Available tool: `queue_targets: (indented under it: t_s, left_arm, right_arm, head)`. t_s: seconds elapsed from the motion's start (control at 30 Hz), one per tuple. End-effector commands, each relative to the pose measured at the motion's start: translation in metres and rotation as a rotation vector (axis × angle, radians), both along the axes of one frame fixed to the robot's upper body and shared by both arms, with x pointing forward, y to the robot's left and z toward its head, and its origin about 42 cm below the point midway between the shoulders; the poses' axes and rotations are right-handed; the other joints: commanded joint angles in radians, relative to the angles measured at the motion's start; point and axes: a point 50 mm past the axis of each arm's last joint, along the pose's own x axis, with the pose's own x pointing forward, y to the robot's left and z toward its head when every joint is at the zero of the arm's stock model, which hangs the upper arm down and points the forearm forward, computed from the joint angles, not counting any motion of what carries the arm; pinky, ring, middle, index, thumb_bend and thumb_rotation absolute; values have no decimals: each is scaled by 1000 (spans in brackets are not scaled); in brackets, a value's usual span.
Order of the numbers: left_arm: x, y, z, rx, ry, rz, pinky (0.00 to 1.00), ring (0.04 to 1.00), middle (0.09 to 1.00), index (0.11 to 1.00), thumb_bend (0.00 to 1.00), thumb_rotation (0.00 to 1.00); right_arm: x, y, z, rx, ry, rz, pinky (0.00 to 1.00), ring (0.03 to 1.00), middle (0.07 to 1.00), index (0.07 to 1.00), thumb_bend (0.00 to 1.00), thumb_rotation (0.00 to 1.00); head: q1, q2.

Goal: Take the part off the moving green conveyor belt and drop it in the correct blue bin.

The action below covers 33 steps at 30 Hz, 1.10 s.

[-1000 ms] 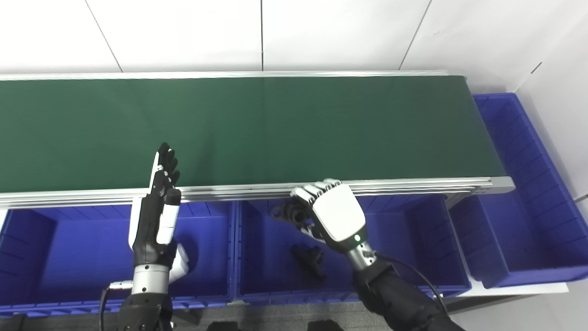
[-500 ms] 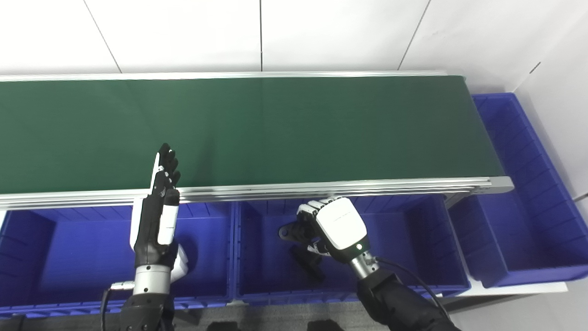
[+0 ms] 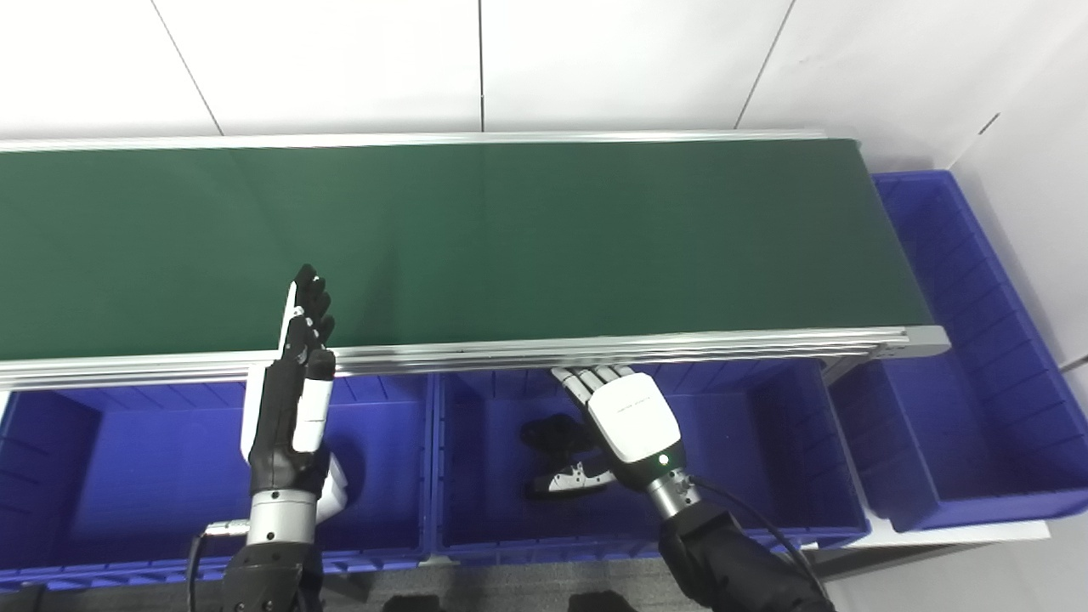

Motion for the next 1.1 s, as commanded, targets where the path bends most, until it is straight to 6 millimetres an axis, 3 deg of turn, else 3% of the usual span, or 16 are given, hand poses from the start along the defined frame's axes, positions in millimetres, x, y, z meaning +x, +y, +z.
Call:
queue_targets:
  t_s: [0.0, 0.2, 0.3, 0.4, 0.47, 0.53, 0.7, 0.83, 1.07]
  left_arm:
    - [3, -2, 9, 1, -63, 1, 1000, 1000, 1000, 1000, 691, 951]
    - [2, -4, 6, 2, -63, -1, 1000, 1000, 1000, 1000, 682, 953]
    - [1, -9, 4, -7, -66, 2, 1000, 1000, 1000, 1000, 684, 951]
    - [1, -12, 3, -4, -70, 4, 1000, 1000, 1000, 1000, 697, 963]
    - [0, -16, 3, -10, -81, 4, 1000, 1000, 1000, 1000, 692, 962]
    - [0, -19, 3, -15, -90, 2, 1000, 1000, 1000, 1000, 690, 963]
    - [-3, -21, 1, -46, -109, 10, 1000, 1000, 1000, 1000, 682, 935]
    - [-6, -20, -2, -49, -116, 20, 1000, 1000, 1000, 1000, 681, 932]
    - [-11, -14, -11, -24, -115, 23, 1000, 1000, 1000, 1000, 666, 948]
  right_arm:
    - [11, 3, 10, 16, -80, 8, 832, 820, 888, 904, 966, 831]
    - [11, 0, 13, 46, -83, 25, 828, 820, 887, 905, 964, 830]
    - [11, 0, 27, 147, -110, 65, 757, 788, 870, 886, 945, 828]
    - [9, 4, 50, 262, -122, 83, 698, 772, 868, 881, 928, 863]
    - [1, 12, 82, 426, -119, 80, 672, 767, 869, 867, 918, 818]
    - [-11, 16, 111, 557, -138, 77, 646, 756, 862, 860, 896, 842]
    - [-29, 13, 147, 801, -133, 39, 646, 783, 859, 870, 871, 899]
    - [-37, 11, 153, 954, -95, 14, 649, 802, 862, 867, 857, 932]
    - [-46, 8, 130, 1120, -28, -41, 712, 823, 889, 883, 844, 947]
  head:
    - [3, 0]
    - [5, -16]
    - [16, -33]
    - [19, -40]
    - [32, -63]
    - [40, -75]
    - [63, -106]
    - [81, -126]
    - [96, -170]
